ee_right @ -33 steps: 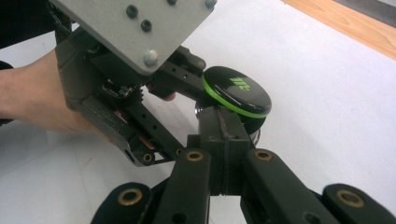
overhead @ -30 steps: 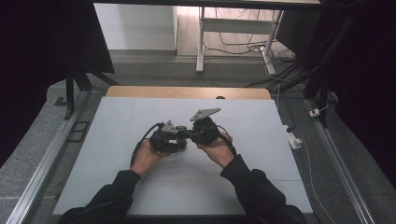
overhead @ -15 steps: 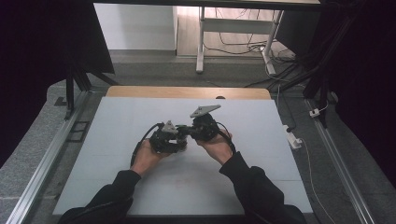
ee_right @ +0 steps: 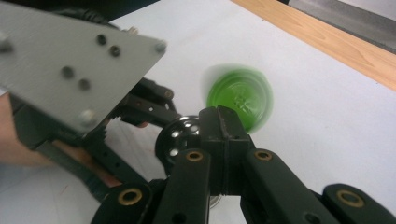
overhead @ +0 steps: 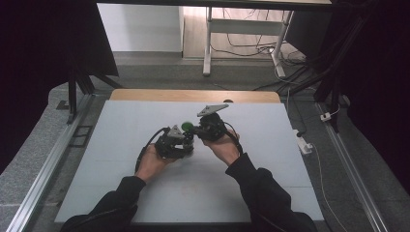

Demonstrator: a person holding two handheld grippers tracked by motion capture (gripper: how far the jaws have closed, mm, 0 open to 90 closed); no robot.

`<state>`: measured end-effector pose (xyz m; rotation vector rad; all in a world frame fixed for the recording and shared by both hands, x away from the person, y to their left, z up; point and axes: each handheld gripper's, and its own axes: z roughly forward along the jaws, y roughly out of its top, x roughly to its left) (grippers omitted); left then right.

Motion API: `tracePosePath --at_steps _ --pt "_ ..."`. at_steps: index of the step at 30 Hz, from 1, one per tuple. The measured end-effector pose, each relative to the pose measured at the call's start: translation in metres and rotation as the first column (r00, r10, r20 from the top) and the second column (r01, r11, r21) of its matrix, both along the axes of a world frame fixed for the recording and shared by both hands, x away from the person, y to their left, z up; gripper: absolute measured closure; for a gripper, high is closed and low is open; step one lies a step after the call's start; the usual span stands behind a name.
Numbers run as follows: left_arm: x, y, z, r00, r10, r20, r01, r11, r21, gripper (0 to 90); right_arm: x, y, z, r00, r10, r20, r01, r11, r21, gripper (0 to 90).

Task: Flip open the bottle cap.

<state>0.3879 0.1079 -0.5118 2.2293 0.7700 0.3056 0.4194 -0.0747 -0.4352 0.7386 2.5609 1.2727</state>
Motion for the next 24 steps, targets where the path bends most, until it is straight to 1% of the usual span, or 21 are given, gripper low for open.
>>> tracePosePath --at_steps 6,14,17,20,21,24 --pt "0.0 0.0 0.0 1.0 0.0 -0.001 0.0 1.0 -0.002 53.7 0.008 0.0 -0.003 0.9999 -0.012 -0.012 0.012 1.0 -0.005 90.0" --pt "0.001 0.001 0.0 1.0 -0.002 -0.005 0.001 1.0 -0.002 53.4 0.006 -0.003 -0.003 1.0 -0.007 -0.006 0.007 1.0 -0.008 89.7" --pt "0.002 0.001 0.002 0.9998 -0.002 -0.018 0.002 1.0 0.002 52.9 0.003 -0.005 0.0 1.0 -0.005 -0.003 0.005 1.0 -0.004 85.2" --pt "0.001 0.002 0.004 1.0 -0.003 -0.002 0.003 1.0 0.007 51.3 0.001 -0.008 0.004 0.9999 -0.011 0.002 0.011 1.0 0.004 81.0" --pt "0.001 0.002 0.005 1.0 0.002 -0.004 -0.002 1.0 0.006 49.5 0.0 -0.008 0.005 0.9999 -0.013 0.0 0.013 1.0 0.008 79.1" --pt "0.001 0.008 0.01 0.9997 0.014 -0.019 -0.015 0.999 -0.041 44.3 -0.001 -0.01 0.007 0.9999 -0.014 0.001 0.014 1.0 0.005 74.5"
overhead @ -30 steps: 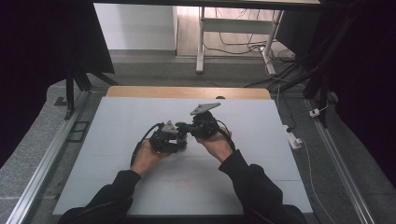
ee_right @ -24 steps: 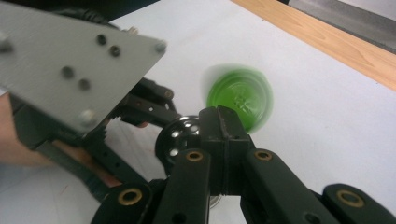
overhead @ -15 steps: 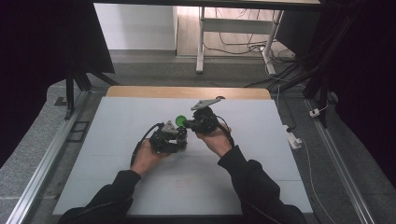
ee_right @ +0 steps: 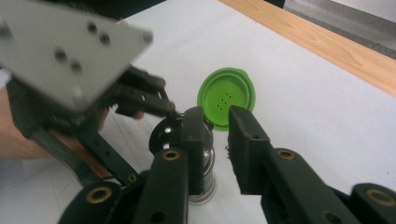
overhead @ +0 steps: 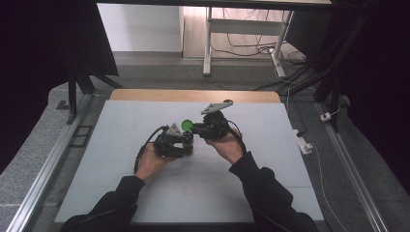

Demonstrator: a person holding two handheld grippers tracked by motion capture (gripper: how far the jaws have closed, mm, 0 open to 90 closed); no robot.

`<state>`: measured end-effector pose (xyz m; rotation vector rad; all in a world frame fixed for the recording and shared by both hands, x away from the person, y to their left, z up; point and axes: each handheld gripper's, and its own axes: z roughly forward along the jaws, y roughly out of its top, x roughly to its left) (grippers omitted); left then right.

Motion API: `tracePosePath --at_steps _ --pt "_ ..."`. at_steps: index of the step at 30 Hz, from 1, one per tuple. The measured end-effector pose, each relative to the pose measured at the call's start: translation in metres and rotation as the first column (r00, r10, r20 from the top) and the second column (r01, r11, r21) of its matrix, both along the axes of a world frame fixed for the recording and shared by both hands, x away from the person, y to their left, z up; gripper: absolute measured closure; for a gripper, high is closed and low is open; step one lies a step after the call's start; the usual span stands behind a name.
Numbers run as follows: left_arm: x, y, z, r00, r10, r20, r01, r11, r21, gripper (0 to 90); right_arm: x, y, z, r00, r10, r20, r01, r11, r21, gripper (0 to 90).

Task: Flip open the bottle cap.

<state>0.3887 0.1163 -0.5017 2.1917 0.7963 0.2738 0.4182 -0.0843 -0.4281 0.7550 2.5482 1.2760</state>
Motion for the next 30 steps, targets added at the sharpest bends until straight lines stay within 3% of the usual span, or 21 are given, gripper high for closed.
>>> tracePosePath --at_steps 6,12,17,23,30 --pt "-0.001 0.009 0.005 0.999 0.006 -0.045 -0.008 0.9988 -0.049 34.5 -0.004 -0.002 -0.002 1.0 -0.005 -0.007 0.005 1.0 -0.014 65.0" --pt "-0.003 0.014 0.008 0.9959 -0.011 -0.09 0.004 0.9969 -0.078 25.5 -0.009 -0.006 -0.006 0.9996 0.004 -0.028 -0.005 1.0 -0.02 49.0" --pt "-0.008 0.017 0.013 0.9952 -0.014 -0.096 0.005 0.9951 -0.099 20.0 -0.013 -0.008 -0.01 0.9995 0.0 -0.033 -0.001 1.0 -0.028 36.1" --pt "-0.015 0.023 0.017 0.9941 -0.014 -0.108 0.004 0.9954 -0.095 12.0 -0.017 -0.01 -0.014 0.9989 -0.013 -0.045 0.012 1.0 -0.02 18.1" --pt "-0.022 0.026 0.022 0.9945 -0.016 -0.103 0.005 0.9943 -0.106 4.2 -0.023 -0.013 -0.015 0.9973 -0.009 -0.073 0.009 1.0 0.003 6.6"
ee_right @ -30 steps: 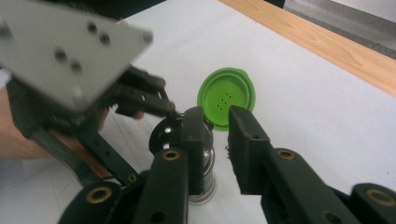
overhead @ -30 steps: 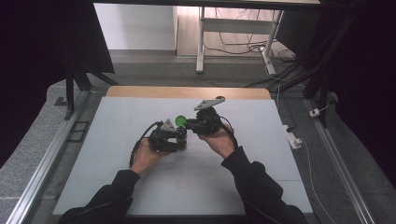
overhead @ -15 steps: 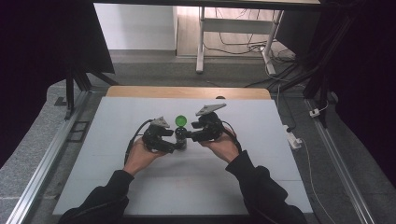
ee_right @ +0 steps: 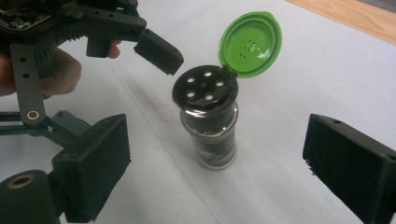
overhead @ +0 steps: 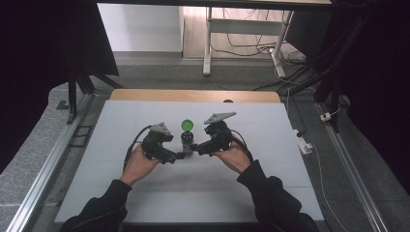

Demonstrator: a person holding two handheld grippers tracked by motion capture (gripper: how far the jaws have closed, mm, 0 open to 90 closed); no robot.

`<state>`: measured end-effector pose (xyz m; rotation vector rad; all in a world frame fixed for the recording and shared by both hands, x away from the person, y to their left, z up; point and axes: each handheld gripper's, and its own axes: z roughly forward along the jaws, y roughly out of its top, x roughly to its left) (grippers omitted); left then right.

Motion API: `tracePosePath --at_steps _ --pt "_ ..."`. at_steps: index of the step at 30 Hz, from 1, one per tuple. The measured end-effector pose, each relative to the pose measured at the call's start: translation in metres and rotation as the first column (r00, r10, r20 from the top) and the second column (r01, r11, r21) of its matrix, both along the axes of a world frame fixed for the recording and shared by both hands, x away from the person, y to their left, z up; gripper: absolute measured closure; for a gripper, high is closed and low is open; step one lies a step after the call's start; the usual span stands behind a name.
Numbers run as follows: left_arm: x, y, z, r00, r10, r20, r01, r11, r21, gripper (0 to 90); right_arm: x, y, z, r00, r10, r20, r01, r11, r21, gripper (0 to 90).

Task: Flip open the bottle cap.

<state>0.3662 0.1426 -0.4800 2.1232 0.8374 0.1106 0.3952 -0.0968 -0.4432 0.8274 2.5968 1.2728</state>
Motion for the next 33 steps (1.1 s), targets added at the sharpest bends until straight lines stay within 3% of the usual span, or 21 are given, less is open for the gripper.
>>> tracePosePath --at_steps 8,12,22,33 --pt "-0.008 0.006 0.003 0.9992 0.022 -0.034 -0.022 0.9996 -0.02 0.2 -0.011 -0.006 0.001 0.9996 0.026 0.003 -0.026 0.999 0.02 1.8" --pt "-0.014 0.01 0.004 0.9988 0.007 -0.048 -0.009 0.9995 -0.03 0.0 -0.018 -0.01 0.004 0.9995 0.025 0.017 -0.026 0.999 0.019 0.6" --pt "-0.035 0.016 0.009 0.999 -0.039 -0.02 0.039 0.9991 -0.018 0.0 -0.032 -0.025 0.005 0.9994 0.027 0.021 -0.027 0.999 0.017 0.5" --pt "-0.062 0.037 0.015 0.9999 0.004 -0.011 -0.004 0.9998 -0.02 0.0 -0.049 -0.049 0.007 0.9996 0.017 0.024 -0.018 0.999 0.035 0.0"
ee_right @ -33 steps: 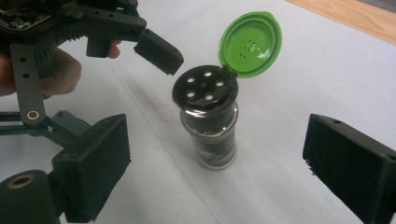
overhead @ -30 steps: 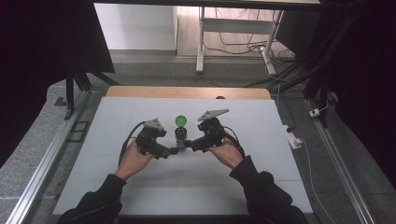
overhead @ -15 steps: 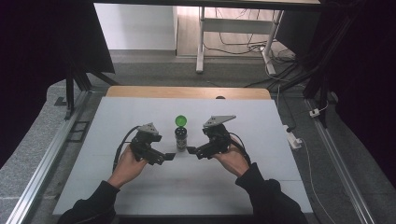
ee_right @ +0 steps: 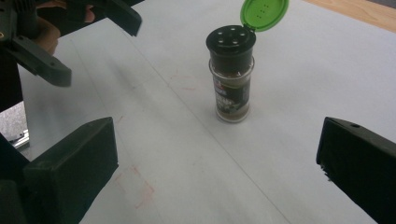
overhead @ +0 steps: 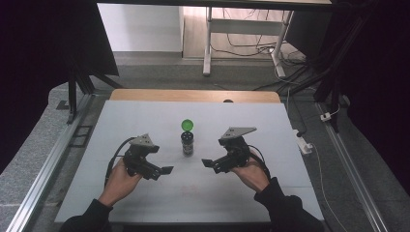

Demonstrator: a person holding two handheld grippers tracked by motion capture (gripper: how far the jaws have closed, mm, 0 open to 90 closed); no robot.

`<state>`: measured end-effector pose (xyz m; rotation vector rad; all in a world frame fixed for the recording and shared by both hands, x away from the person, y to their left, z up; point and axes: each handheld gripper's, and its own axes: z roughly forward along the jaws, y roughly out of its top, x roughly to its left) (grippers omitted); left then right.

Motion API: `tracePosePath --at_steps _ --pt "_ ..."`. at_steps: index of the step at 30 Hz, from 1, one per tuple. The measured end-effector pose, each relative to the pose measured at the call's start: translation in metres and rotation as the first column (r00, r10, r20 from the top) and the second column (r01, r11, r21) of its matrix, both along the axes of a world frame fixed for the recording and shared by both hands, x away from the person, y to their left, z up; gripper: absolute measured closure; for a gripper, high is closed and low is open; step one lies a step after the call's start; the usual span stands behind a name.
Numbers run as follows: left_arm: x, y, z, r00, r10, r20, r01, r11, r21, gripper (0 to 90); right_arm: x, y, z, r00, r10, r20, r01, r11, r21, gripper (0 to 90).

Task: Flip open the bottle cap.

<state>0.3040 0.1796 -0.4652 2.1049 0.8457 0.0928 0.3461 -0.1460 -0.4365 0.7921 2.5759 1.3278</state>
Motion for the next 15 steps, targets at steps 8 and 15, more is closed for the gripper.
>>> tracePosePath --at_steps 8,15 --pt "-0.02 0.02 0.002 0.9991 0.041 0.009 -0.041 0.999 -0.02 0.0 -0.016 -0.029 0.001 0.9988 -0.048 0.01 0.048 0.999 0.008 0.0" --pt "-0.039 0.04 0.002 0.9961 0.087 0.01 -0.087 0.9949 -0.051 0.0 -0.027 -0.055 -0.002 0.9948 -0.102 0.003 0.102 0.995 0.008 0.0"
